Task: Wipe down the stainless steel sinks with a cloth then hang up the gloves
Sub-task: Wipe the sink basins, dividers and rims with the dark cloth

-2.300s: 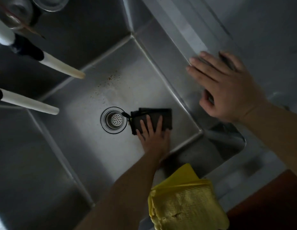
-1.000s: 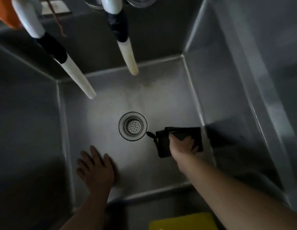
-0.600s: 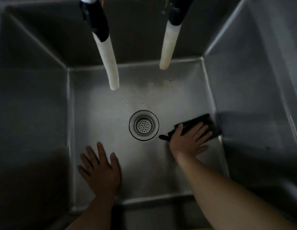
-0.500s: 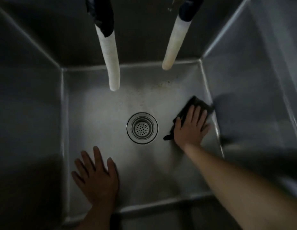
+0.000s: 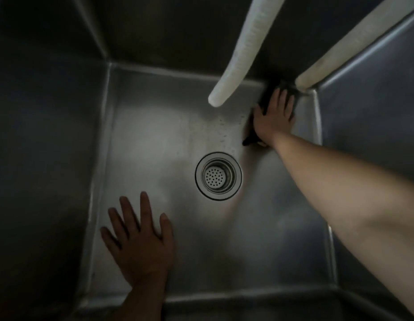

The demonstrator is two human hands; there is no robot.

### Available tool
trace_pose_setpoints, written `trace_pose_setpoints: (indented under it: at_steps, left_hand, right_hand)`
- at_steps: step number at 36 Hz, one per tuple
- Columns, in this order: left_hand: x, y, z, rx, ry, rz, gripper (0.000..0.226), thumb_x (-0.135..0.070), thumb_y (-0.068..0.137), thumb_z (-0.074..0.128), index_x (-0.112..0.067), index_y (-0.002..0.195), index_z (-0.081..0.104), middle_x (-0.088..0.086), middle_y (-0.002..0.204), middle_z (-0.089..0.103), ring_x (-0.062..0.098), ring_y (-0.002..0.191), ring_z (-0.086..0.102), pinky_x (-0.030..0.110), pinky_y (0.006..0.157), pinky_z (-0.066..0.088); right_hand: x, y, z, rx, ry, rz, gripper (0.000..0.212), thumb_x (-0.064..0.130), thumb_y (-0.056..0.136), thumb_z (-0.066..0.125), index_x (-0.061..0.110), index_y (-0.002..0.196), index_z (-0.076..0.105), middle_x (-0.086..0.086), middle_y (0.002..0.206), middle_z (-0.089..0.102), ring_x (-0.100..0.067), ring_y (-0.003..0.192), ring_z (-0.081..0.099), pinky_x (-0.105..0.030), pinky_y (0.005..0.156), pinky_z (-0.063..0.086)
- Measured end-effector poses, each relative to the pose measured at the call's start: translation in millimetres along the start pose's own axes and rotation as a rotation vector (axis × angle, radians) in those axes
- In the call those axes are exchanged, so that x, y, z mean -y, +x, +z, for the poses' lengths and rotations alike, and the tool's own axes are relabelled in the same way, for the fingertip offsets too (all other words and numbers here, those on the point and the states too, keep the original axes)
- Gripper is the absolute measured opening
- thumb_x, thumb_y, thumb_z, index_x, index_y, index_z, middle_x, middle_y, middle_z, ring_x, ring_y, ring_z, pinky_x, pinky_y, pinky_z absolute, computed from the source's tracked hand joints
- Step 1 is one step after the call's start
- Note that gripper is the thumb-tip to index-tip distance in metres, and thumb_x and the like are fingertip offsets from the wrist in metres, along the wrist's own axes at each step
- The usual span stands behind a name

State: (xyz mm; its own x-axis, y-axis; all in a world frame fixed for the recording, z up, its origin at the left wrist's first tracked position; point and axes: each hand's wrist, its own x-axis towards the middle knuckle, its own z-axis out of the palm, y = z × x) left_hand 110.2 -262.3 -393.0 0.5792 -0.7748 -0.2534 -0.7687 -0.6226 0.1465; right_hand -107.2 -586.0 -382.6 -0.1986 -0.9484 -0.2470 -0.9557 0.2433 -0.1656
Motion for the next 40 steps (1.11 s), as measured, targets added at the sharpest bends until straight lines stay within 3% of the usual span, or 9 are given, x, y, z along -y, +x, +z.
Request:
trace_pose_setpoints:
  at_steps: [8,13,17,20,24,28,30,35,40]
  left_hand:
    - [-1.2,-0.4,-3.9,0.034,0.004,-0.009,0.07,-0.061,0.093,0.022,-0.042,0.157,0.002,0.003,0.167,0.003,0.03,0.154,0.0,0.054,0.122,0.001]
    - [1.6,1.2,1.8,0.004,0.026,-0.011,0.07,-0.063,0.093,0.02,-0.041,0.157,0.002,0.003,0.167,0.003,0.03,0.154,0.001,0.052,0.122,0.001]
    - [4.6,1.1,5.0,-0.023,0.025,0.0,0.07,-0.061,0.093,0.023,-0.041,0.157,0.004,0.002,0.167,0.007,0.03,0.154,0.004,0.049,0.122,0.0]
    - [4.8,2.1,6.9,-0.039,0.026,0.006,0.069,-0.062,0.094,0.02,-0.04,0.157,0.006,0.003,0.167,0.008,0.031,0.153,0.006,0.051,0.122,0.003]
    - [4.5,3.3,7.2,-0.045,0.013,0.005,0.068,-0.064,0.094,0.015,-0.04,0.157,0.006,0.002,0.167,0.006,0.03,0.154,0.004,0.052,0.121,0.004]
    - [4.1,2.3,6.1,-0.031,0.002,0.001,0.069,-0.063,0.094,0.02,-0.039,0.157,0.006,0.002,0.168,0.005,0.029,0.154,0.002,0.054,0.122,0.005]
    - [3.8,1.6,4.3,-0.025,0.0,0.004,0.069,-0.062,0.095,0.022,-0.039,0.157,0.005,0.002,0.168,0.003,0.029,0.154,0.001,0.054,0.122,0.004]
    - [0.7,0.2,-3.0,-0.011,-0.018,0.007,0.069,-0.058,0.095,0.029,-0.038,0.158,0.009,0.003,0.168,0.005,0.029,0.154,0.0,0.053,0.123,0.002]
    - [0.3,0.8,-4.0,0.013,-0.004,-0.009,0.07,-0.061,0.095,0.024,-0.038,0.158,0.002,0.003,0.167,0.001,0.028,0.154,-0.004,0.053,0.123,0.0]
  right_hand:
    - [92.9,-68.6,32.0,0.093,-0.17,-0.792,0.072,0.05,0.096,0.027,0.021,0.157,0.005,-0.005,0.166,0.004,-0.027,0.152,-0.004,-0.053,0.121,0.005]
    - [95.3,-74.1,33.3,0.121,-0.196,-0.843,0.07,0.051,0.101,0.028,0.021,0.158,0.002,-0.001,0.166,-0.001,-0.023,0.152,-0.01,-0.048,0.123,0.001]
    - [70.5,-55.5,17.6,0.177,-0.128,-0.87,0.071,0.05,0.099,0.036,0.027,0.158,0.005,0.003,0.166,0.002,-0.019,0.152,-0.005,-0.052,0.121,0.007]
    - [34.7,-42.4,9.5,0.109,-0.061,-0.638,0.071,0.048,0.098,0.039,0.029,0.157,0.005,0.006,0.166,0.001,-0.018,0.152,-0.006,-0.053,0.12,0.007]
    - [-21.8,-44.8,4.1,0.007,-0.052,-0.278,0.068,0.051,0.099,0.028,0.027,0.157,0.001,0.004,0.166,0.0,-0.019,0.152,-0.006,-0.056,0.12,0.009]
    - [-37.0,-80.7,13.6,-0.061,-0.051,-0.124,0.07,0.05,0.099,0.025,0.018,0.158,0.006,-0.006,0.166,0.006,-0.027,0.153,0.002,-0.054,0.12,0.012]
    - [-31.8,-108.1,19.4,-0.057,-0.098,-0.23,0.07,0.049,0.098,0.026,0.017,0.158,0.01,-0.009,0.165,0.01,-0.03,0.152,0.004,-0.051,0.121,0.012]
    - [20.8,-170.3,47.0,0.084,-0.154,-0.72,0.068,0.043,0.097,0.038,0.021,0.157,0.015,-0.007,0.165,0.013,-0.029,0.152,0.005,-0.051,0.12,0.01]
    - [93.3,-178.9,62.3,0.116,-0.183,-0.952,0.061,0.042,0.102,0.033,0.022,0.157,0.016,-0.005,0.165,0.015,-0.028,0.153,0.004,-0.053,0.122,0.007]
